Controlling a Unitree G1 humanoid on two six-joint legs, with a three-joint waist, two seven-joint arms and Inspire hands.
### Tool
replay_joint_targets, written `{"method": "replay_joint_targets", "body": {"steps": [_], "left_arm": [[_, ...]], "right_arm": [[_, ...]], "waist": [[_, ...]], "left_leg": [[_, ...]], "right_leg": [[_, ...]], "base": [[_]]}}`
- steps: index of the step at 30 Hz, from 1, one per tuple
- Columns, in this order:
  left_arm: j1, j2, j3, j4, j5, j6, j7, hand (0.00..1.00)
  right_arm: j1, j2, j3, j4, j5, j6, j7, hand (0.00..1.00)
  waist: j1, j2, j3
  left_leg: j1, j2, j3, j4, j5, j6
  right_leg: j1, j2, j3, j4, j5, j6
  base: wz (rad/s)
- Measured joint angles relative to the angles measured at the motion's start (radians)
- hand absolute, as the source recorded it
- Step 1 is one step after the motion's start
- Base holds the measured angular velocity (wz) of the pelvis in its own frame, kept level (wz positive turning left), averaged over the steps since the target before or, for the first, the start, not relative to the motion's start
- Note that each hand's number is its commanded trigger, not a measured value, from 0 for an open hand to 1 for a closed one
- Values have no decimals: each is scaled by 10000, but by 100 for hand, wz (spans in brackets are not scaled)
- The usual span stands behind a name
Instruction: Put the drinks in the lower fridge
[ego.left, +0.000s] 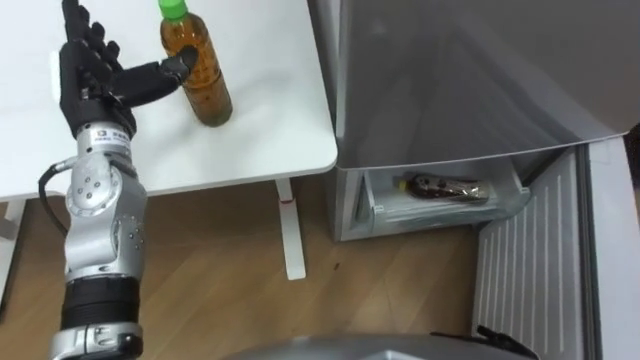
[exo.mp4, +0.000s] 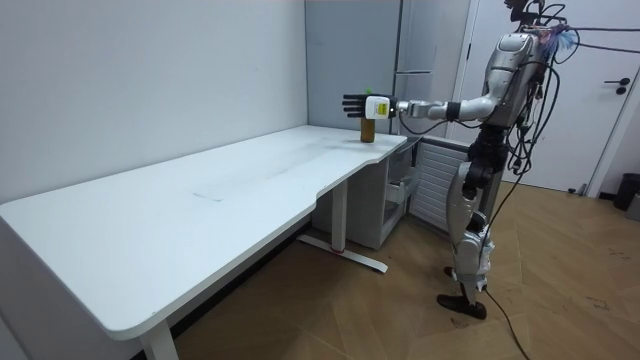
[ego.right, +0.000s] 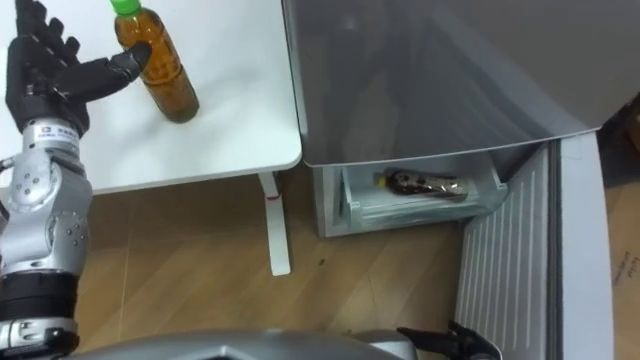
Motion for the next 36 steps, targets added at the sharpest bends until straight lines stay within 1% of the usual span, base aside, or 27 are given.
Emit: {"method": "replay_joint_targets", "body": {"steps": [7,9,10,12,15,16,17,19,22,23,24,26,28,29,31,34,36], "left_arm": [[0,38,11,270,-199,508,28,0],[-62,115,9,420,-212,627,8,0],[-93,164,8,452,-301,720,0,0],[-138,253,6,487,-392,847,-34,0],[-521,330,6,948,-383,988,-64,0],[-645,333,5,1068,-380,1080,-72,0],[-688,344,5,1125,-373,1098,-77,0],[-805,471,-20,1154,-367,1236,-94,0],[-922,661,-23,1173,-373,1287,-278,0],[-935,679,-21,1173,-372,1288,-290,0],[-941,707,-13,1172,-373,1295,-312,0],[-944,733,19,1172,-392,1351,-397,0],[-1081,734,140,1172,-393,1624,-542,0],[-1125,737,175,1172,-384,1674,-569,0],[-1164,810,265,1172,-389,1725,-709,0],[-1168,863,357,1172,-560,1846,-761,0],[-1172,1012,350,1172,-827,2043,-887,0]], "right_arm": [[14,-19,-39,-9,1,216,-71,0],[103,-45,-47,-49,-23,299,-69,0],[116,-89,-49,-55,-115,404,-65,0],[153,-151,-45,-59,-433,546,-64,0],[172,-253,-41,-54,-1181,755,-79,0],[169,-272,-43,-54,-1465,855,-91,0],[167,-274,-43,-53,-1606,874,-96,0],[151,-274,-46,-57,-1944,938,-113,0],[195,-274,-47,-58,-2269,1094,-184,0],[210,-274,-52,-58,-2318,1135,-186,0],[213,-274,-88,-45,-2379,1261,-184,0],[236,-270,-229,-41,-2562,1342,-178,0],[279,-269,-334,-61,-2940,1511,-148,0],[289,-269,-340,-65,-3066,1539,-126,0],[293,-263,-341,-68,-3476,1740,-56,0],[279,-260,-345,-62,-3575,1864,-30,0],[221,-258,-408,-65,-3574,1980,18,0]], "waist": [[-150,16,-5],[-239,42,-14],[-275,57,-13],[-325,67,-14],[-346,125,-8],[-388,151,-20],[-422,161,-26],[-515,197,-46],[-583,200,-47],[-598,200,-47],[-659,202,-48],[-716,218,-59],[-727,245,-82],[-728,247,-84],[-741,266,-97],[-752,269,-99],[-814,267,-97]], "left_leg": [[96,3,5,-36,0,0],[178,4,1,-70,-4,5],[175,1,4,-109,-8,9],[170,0,8,-109,-8,9],[152,-3,29,-43,-16,20],[153,-9,31,-43,-17,22],[152,-8,41,-37,-17,24],[102,-4,64,-23,-19,25],[84,-5,81,-17,-18,26],[82,-8,75,-5,-18,26],[72,-11,64,32,-18,26],[58,-16,66,25,-17,26],[26,-19,70,27,-15,28],[20,-18,74,27,-15,28],[37,-14,73,28,-14,28],[86,-14,68,20,-14,28],[82,-17,67,5,-17,29]], "right_leg": [[52,14,54,10,1,-2],[145,18,52,9,0,-1],[144,16,56,9,0,-1],[144,17,65,9,0,-1],[129,31,192,24,0,-2],[125,31,213,30,0,-2],[116,30,221,45,0,-2],[27,37,275,92,-1,-2],[-62,35,305,177,-21,-14],[-66,34,305,172,-21,-14],[-70,33,305,159,-21,-14],[-92,35,318,155,-25,-14],[-138,39,345,159,-26,-14],[-146,40,352,160,-26,-14],[-155,58,411,163,-26,-15],[-154,79,526,167,-27,-16],[-174,80,543,165,-28,-18]], "base": [[-1],[0],[0],[0],[-3],[-4],[-5],[-6],[-5],[0],[0],[0],[-4],[-4],[-8],[-12],[-4]]}}
